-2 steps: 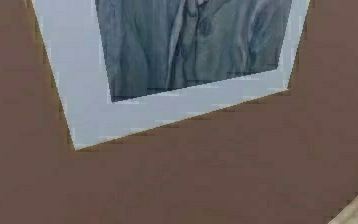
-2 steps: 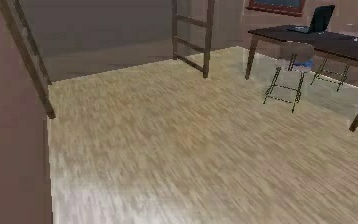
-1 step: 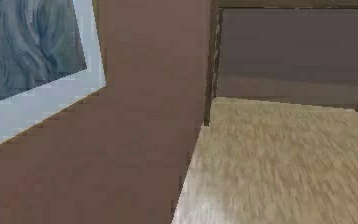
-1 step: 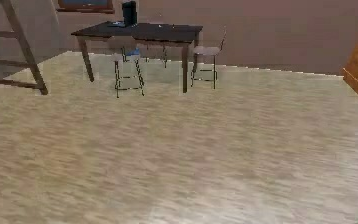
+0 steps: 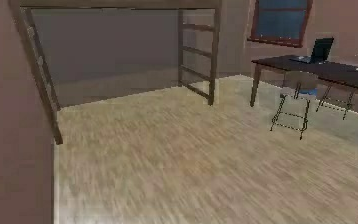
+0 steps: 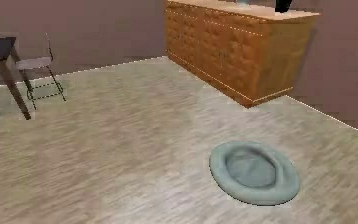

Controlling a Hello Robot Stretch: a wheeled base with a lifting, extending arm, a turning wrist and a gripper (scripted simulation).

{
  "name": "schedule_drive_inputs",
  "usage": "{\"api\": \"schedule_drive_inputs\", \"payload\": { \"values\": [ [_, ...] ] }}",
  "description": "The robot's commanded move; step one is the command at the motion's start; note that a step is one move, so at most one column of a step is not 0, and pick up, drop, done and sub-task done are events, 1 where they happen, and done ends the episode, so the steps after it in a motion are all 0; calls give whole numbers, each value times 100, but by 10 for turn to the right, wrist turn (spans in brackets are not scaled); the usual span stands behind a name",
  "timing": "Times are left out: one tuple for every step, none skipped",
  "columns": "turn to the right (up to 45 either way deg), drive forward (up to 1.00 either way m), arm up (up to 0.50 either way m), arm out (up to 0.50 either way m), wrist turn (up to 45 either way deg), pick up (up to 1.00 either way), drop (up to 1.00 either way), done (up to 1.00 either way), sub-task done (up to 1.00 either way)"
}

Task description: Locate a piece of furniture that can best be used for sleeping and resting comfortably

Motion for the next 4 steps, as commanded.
{"api": "schedule_drive_inputs", "payload": {
  "values": [
    [450, 0, 0, 0, 0, 0, 0, 0, 0],
    [150, 0, 0, 0, 0, 0, 0, 0, 0],
    [0, 25, 0, 0, 0, 0, 0, 0, 0],
    [-450, 0, 0, 0, 0, 0, 0, 0, 0]
  ]
}}
